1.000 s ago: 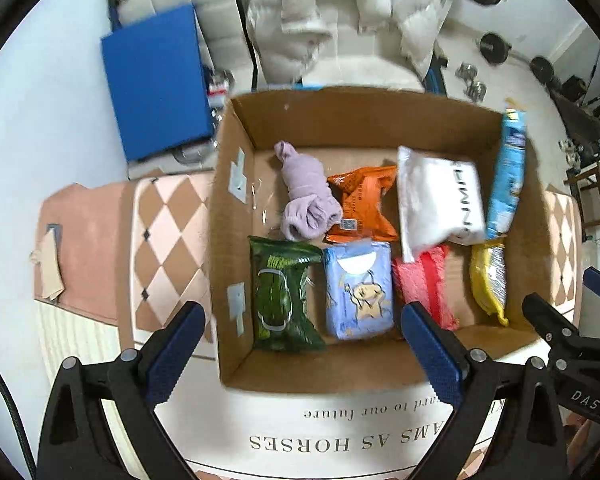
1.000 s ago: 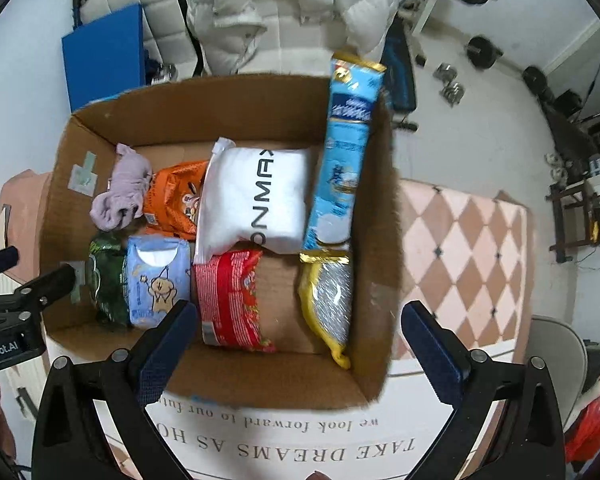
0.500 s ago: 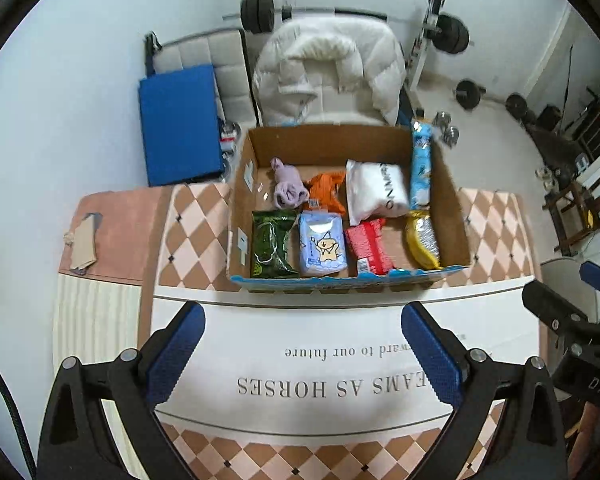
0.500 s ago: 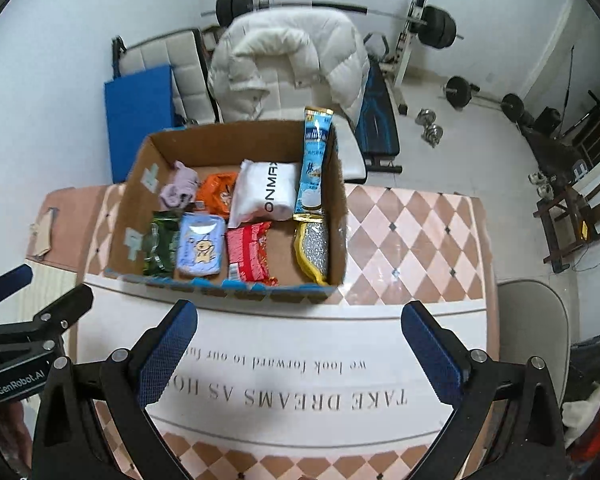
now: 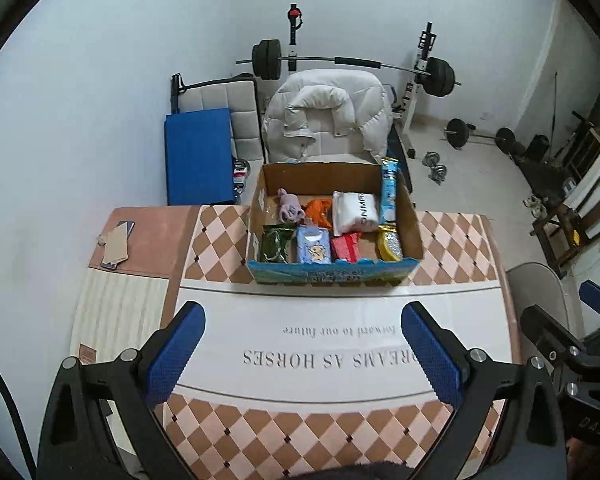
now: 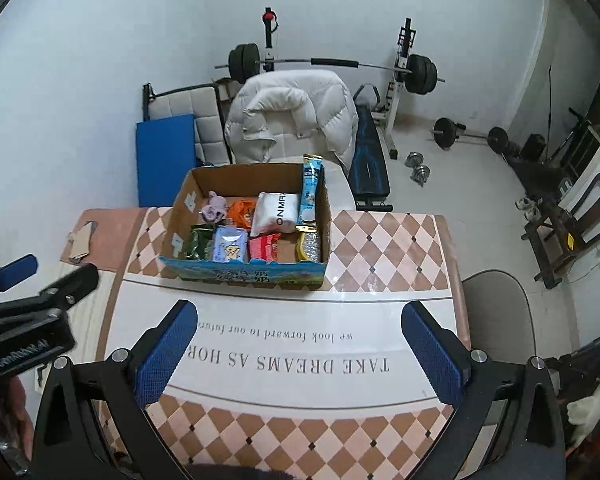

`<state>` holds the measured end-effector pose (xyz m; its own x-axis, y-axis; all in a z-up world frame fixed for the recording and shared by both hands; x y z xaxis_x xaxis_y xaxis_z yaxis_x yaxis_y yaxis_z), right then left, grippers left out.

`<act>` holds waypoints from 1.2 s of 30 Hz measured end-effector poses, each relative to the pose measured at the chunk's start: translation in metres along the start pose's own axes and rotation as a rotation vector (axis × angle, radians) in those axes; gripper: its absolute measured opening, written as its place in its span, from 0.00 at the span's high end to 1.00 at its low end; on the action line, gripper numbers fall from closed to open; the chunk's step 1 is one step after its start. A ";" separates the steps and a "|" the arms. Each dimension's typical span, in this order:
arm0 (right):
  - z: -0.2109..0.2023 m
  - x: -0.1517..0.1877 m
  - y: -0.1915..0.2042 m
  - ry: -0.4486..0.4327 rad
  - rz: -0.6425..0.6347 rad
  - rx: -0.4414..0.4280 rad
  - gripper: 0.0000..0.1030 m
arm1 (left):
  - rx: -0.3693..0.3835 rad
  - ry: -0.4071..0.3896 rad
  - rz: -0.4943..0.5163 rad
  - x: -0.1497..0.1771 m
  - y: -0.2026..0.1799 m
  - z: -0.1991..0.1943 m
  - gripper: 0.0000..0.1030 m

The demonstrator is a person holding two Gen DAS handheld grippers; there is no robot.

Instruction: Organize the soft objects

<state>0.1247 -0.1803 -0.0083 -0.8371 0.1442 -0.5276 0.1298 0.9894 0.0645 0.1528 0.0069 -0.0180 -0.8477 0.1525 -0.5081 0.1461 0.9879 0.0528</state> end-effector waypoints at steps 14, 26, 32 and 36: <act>-0.074 0.021 0.004 -0.090 -0.012 0.009 0.00 | -0.040 -0.078 -0.034 0.018 0.000 -0.052 0.02; -0.058 0.008 0.005 -0.106 0.005 0.048 0.00 | -0.058 -0.098 -0.028 0.012 -0.002 -0.033 0.00; -0.045 -0.003 0.005 -0.126 0.014 0.081 0.00 | -0.102 -0.110 -0.025 0.004 0.000 -0.023 0.00; -0.036 -0.010 0.006 -0.128 0.016 0.093 0.00 | -0.111 -0.122 -0.025 -0.003 0.001 -0.022 0.00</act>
<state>0.1145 -0.1757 0.0279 -0.7609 0.1512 -0.6310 0.1963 0.9805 -0.0018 0.1444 0.0082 0.0020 -0.7813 0.1294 -0.6106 0.0625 0.9896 0.1298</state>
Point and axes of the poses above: each gripper's, at about its wrist camera, not at the fingertips, and z roughly the way its jaws point, y to its left, x to its underside, the point moved 1 cm from there along z, roughly the way its jaws point, and after that the axes turned 7 degrees about z, right-handed, at the moved point
